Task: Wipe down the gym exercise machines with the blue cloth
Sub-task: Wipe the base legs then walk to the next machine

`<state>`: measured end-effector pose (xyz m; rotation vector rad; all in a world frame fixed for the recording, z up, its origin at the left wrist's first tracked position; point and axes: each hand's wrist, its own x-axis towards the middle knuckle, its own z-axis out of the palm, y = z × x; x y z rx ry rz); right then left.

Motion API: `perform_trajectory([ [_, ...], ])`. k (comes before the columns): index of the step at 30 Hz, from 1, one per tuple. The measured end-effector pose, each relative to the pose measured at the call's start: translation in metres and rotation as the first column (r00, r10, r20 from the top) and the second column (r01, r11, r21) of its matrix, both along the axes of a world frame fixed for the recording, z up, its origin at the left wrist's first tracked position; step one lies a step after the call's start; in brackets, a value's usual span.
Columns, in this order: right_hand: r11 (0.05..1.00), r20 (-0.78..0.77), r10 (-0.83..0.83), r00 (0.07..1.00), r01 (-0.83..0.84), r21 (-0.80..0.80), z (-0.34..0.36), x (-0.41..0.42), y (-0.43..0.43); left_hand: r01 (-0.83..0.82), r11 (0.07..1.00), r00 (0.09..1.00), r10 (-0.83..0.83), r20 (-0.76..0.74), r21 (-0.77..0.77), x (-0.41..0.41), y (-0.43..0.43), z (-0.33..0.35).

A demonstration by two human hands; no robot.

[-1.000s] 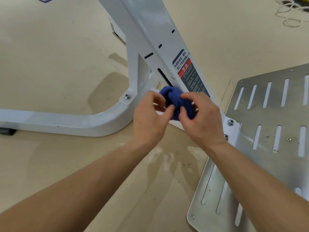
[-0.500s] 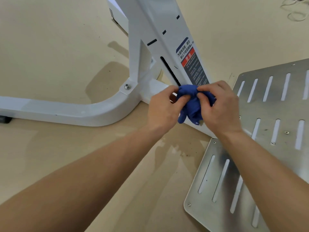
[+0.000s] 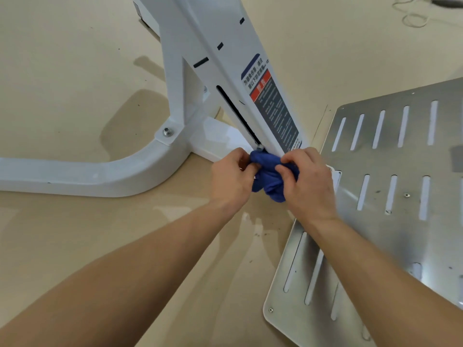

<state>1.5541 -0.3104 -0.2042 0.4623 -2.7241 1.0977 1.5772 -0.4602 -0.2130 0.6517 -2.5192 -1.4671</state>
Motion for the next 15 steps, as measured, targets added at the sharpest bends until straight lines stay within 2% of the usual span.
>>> perform_trajectory([
  [6, 0.994, 0.070, -0.107, 0.992, 0.104, 0.043, -0.026, 0.010, 0.010, 0.196, 0.974, 0.976, -0.183, 0.114, -0.115, -0.011, -0.002, -0.024],
  [9, 0.981, 0.164, -0.192, 0.968, 0.182, 0.074, -0.039, 0.016, 0.023, 0.265, 0.954, 0.953, -0.238, 0.187, -0.141, -0.016, 0.008, -0.037],
  [15, 0.925, 0.283, -0.375, 0.883, 0.336, 0.177, -0.050, 0.032, 0.027, 0.345, 0.931, 0.910, -0.302, 0.284, -0.116, -0.011, 0.031, -0.052],
])
